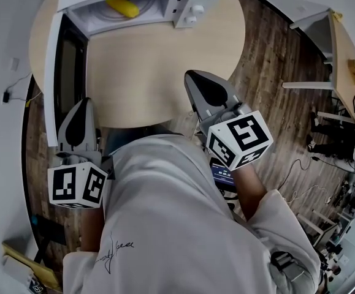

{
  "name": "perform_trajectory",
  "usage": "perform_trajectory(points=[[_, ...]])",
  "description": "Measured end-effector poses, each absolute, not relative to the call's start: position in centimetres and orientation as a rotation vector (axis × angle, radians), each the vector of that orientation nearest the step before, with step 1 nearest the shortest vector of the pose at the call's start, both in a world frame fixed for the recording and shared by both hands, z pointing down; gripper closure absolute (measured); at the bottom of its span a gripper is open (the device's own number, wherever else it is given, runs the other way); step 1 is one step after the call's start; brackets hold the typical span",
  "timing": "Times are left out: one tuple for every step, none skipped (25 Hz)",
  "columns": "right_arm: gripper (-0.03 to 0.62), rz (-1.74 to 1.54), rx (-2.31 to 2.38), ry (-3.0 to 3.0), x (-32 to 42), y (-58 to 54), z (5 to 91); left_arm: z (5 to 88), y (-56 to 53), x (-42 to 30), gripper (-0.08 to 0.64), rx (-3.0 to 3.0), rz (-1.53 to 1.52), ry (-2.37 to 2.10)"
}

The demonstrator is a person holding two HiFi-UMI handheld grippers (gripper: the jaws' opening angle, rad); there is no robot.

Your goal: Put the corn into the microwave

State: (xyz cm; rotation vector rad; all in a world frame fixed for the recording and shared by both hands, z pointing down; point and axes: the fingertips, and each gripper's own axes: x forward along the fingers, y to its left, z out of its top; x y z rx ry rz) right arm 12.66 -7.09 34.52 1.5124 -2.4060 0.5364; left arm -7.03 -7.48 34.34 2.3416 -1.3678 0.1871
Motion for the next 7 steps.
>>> perform_trajectory(points=[[0.581, 0.543, 1.510, -2.401, 12.6, -7.1, 34.7, 34.5, -7.4, -7.1, 0.572, 2.338, 0.188, -1.366], [0.581, 0.553, 1.509, -2.394, 12.6, -7.0, 35.0, 34.8, -7.3, -7.1, 0.572, 2.332, 0.190, -1.364], [0.581, 0.564, 1.507, -2.389, 12.5, -6.9, 35.2, 35.0, -7.2, -7.1, 0.572, 2.326, 0.195, -1.362], [0.581, 0.574, 1.503, -2.386, 12.4, -6.9, 35.5, 35.2, -7.1, -7.2, 0.572, 2.323, 0.200, -1.362], [0.581, 0.581, 1.498, -2.384, 12.3, -6.8, 35.6, 35.3, -7.0, -7.3, 0.572, 2.321, 0.206, -1.362], [0.581, 0.585, 1.491, -2.381, 12.2, -6.8, 35.8, 35.4, -6.9, -7.3, 0.572, 2.321, 0.211, -1.364], [0.581, 0.587, 1.484, -2.378, 12.0, -6.7, 35.9, 35.6, -6.9, -7.4, 0.572, 2.320, 0.217, -1.365]])
